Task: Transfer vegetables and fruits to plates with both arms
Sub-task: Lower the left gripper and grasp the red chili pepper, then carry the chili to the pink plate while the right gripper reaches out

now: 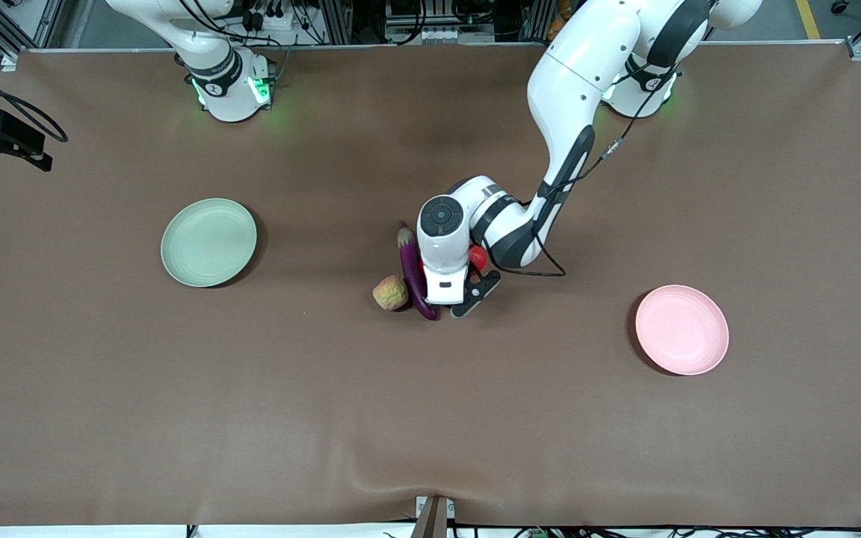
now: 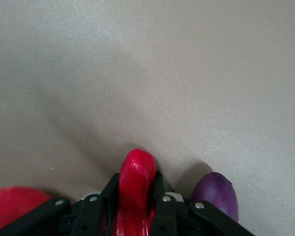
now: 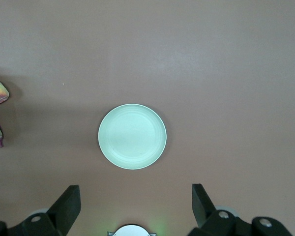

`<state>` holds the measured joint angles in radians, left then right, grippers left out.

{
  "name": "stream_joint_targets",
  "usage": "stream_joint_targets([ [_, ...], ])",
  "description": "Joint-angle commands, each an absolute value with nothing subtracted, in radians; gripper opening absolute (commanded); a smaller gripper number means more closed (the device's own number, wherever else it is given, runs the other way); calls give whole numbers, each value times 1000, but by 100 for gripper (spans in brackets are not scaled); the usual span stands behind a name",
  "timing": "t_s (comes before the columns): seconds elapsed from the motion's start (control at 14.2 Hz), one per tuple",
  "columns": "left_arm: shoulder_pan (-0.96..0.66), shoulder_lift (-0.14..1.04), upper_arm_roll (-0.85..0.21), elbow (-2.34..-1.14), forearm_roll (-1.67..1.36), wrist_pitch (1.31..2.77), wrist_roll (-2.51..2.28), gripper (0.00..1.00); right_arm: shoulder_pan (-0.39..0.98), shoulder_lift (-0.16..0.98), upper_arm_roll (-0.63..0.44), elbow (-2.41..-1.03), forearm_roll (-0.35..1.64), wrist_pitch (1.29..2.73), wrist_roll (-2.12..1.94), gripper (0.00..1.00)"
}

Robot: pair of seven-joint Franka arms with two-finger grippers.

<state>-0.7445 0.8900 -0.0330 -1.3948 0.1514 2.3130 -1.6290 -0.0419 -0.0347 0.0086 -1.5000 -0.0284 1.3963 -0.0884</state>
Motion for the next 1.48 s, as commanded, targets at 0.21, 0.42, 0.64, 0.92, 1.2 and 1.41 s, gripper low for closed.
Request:
stream_joint_targets([
  [0.21, -738, 772, -25, -1387, 169, 2111, -1508, 0, -63, 107, 26, -1471, -40, 1376, -87, 100],
  [0.42, -703, 662, -20, -1385, 161, 2017, -1356, 0, -42, 107, 29, -1476, -41, 1373, -83, 100],
  [0.64, -619, 569, -17, -1385, 169, 2006, -1251, 0, -35, 107, 31, -1476, -23, 1371, -60, 100],
  [0.92, -453, 549, -14, -1385, 184, 2008, -1099, 0, 49, 127, 29, -1476, 66, 1388, 144, 100],
  [1.2, -304, 616, -17, -1404, 328, 2008, -987, 0, 129, 202, 29, -1476, 159, 1449, 328, 100],
  [1.41, -204, 647, -18, -1477, 414, 2104, -876, 0, 208, 280, 29, -1477, 187, 1576, 440, 100],
])
